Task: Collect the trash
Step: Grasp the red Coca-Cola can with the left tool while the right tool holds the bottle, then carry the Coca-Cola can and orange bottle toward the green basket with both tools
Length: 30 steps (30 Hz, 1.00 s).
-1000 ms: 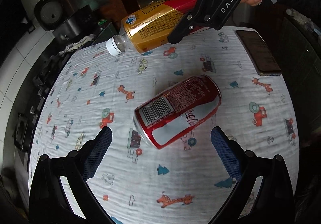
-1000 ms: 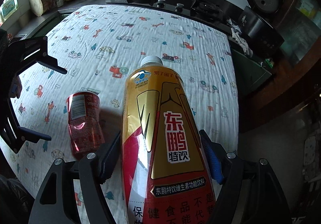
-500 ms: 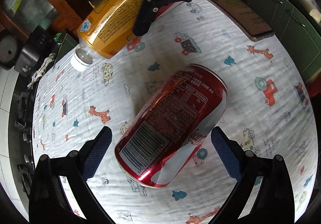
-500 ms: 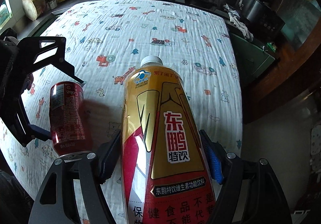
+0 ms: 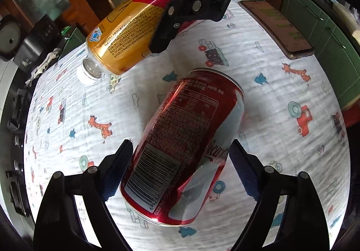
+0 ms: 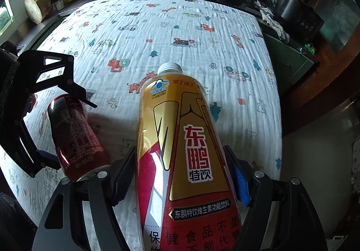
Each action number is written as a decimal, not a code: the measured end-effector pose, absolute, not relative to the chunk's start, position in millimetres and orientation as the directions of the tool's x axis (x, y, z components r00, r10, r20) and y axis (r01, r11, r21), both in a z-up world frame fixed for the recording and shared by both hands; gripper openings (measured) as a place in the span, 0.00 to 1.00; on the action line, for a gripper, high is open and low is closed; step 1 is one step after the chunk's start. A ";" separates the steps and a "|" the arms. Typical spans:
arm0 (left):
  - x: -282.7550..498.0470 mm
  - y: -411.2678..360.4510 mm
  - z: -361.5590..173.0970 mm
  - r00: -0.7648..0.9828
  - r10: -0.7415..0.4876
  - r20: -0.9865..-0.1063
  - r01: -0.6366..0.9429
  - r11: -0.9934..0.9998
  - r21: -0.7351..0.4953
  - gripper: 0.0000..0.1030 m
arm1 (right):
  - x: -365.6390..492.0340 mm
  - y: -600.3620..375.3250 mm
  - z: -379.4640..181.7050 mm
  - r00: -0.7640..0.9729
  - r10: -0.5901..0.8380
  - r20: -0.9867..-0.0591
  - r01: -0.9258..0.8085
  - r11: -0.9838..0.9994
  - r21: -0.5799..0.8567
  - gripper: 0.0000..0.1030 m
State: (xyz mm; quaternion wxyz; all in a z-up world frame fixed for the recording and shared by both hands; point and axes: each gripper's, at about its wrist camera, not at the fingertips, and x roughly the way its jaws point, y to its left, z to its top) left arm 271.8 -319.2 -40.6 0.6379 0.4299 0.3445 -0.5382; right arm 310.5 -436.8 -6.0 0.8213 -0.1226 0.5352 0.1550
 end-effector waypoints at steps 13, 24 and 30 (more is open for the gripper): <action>254.7 -252.8 -20.6 0.231 -0.387 -0.893 0.929 0.359 0.085 0.73 | 297.7 -387.8 3.3 0.382 0.193 -0.904 -0.447 0.895 0.003 0.69; 235.6 -147.1 -3.2 0.349 -0.370 -0.861 0.772 0.634 0.041 0.70 | 284.5 -301.7 14.8 0.380 0.299 -0.875 -0.561 0.827 0.039 0.69; 221.6 -88.4 3.0 0.424 -0.331 -0.843 0.652 0.757 0.031 0.69 | 275.4 -246.4 20.4 0.359 0.350 -0.865 -0.631 0.774 0.051 0.69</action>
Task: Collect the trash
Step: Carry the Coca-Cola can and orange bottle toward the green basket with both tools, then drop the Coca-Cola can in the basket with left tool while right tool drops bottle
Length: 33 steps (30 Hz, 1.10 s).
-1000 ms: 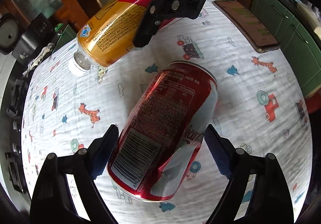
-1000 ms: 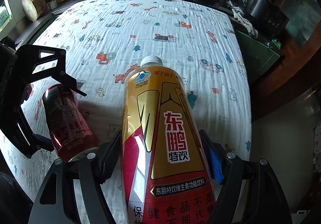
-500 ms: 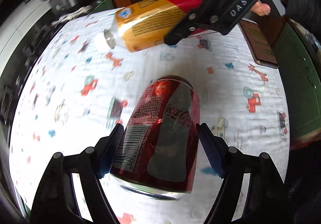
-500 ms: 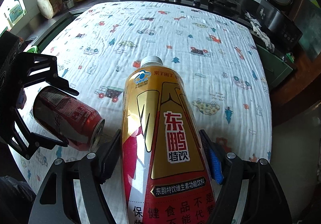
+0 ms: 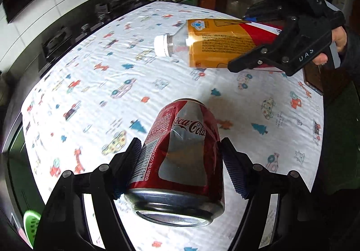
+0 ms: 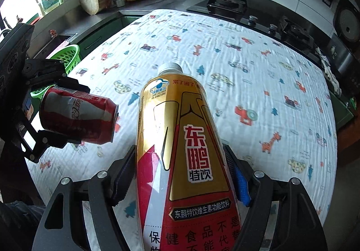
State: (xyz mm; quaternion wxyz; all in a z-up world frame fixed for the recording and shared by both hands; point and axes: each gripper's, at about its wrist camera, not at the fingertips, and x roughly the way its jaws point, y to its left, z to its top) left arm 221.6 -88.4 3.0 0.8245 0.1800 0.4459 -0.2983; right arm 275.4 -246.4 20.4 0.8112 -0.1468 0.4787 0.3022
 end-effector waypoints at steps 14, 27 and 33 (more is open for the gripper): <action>188.3 50.2 20.8 0.547 -0.206 -0.811 0.358 0.934 0.005 0.67 | 257.8 -122.9 24.2 0.286 0.432 -0.855 -0.769 0.636 0.064 0.69; 155.3 154.6 22.6 0.598 -0.086 -0.797 0.115 0.993 -0.021 0.67 | 248.9 -20.0 25.1 0.220 0.488 -0.845 -0.845 0.528 0.084 0.69; 147.4 209.0 11.5 0.593 -0.022 -0.805 -0.020 0.999 -0.041 0.67 | 245.7 28.3 27.6 0.190 0.518 -0.834 -0.871 0.480 0.100 0.69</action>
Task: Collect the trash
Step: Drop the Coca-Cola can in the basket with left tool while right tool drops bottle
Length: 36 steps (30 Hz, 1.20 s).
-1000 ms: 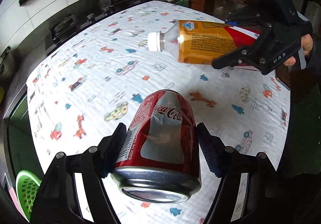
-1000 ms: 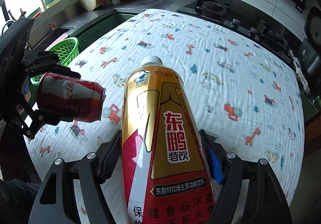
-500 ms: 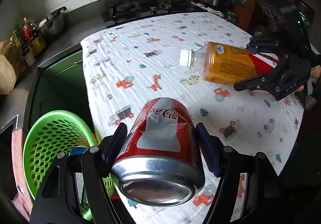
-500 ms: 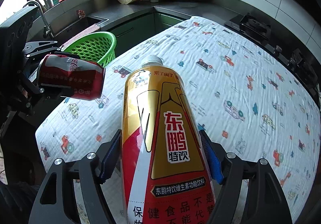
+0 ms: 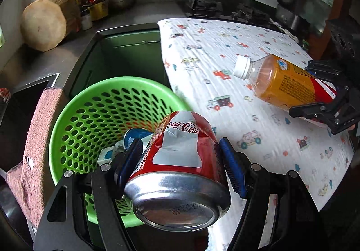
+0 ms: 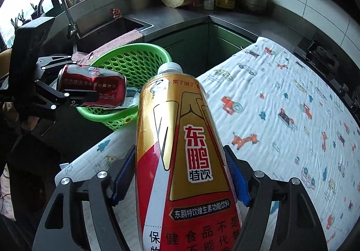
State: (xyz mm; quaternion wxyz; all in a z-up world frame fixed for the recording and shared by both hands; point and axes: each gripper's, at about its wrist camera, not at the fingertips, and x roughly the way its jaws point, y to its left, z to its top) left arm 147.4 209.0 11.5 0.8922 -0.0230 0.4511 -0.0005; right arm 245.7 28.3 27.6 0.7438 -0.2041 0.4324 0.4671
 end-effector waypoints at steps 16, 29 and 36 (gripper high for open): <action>155.4 299.0 -38.4 0.509 0.140 -0.849 -0.246 0.969 0.012 0.67 | 248.6 153.6 13.6 0.119 0.548 -0.828 -0.894 0.422 0.151 0.69; 153.5 317.2 -61.1 0.464 0.156 -0.872 -0.279 0.960 0.024 0.76 | 261.8 221.0 -13.9 0.070 0.552 -0.831 -0.881 0.424 0.207 0.70; 141.7 319.5 -57.5 0.471 0.160 -0.868 -0.296 0.955 0.016 0.82 | 265.1 243.3 -26.7 0.055 0.551 -0.833 -0.873 0.432 0.228 0.70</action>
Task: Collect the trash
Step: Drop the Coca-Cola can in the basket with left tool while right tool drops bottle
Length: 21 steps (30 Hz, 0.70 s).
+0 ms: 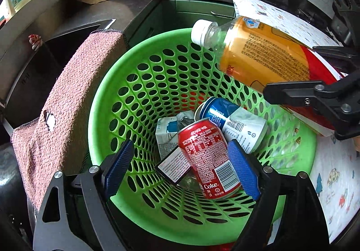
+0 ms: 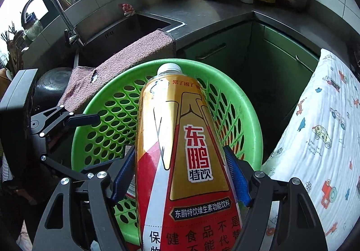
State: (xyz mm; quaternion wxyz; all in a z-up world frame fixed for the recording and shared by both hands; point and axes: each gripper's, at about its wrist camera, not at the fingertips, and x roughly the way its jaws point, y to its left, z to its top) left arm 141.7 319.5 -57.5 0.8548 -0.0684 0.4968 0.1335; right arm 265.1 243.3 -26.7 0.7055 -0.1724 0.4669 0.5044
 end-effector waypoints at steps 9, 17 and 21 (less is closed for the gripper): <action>130.5 319.7 -50.8 0.473 0.194 -0.860 -0.322 0.946 0.036 0.89 | 258.2 245.6 -24.5 0.040 0.584 -0.811 -0.874 0.414 0.255 0.80; 120.4 316.7 -42.7 0.479 0.220 -0.850 -0.352 0.935 0.044 0.91 | 242.2 228.2 -5.7 0.096 0.591 -0.801 -0.890 0.412 0.198 0.80; 111.1 309.2 -33.6 0.494 0.244 -0.834 -0.360 0.931 0.058 0.92 | 233.5 207.1 4.2 0.124 0.602 -0.789 -0.889 0.421 0.182 0.81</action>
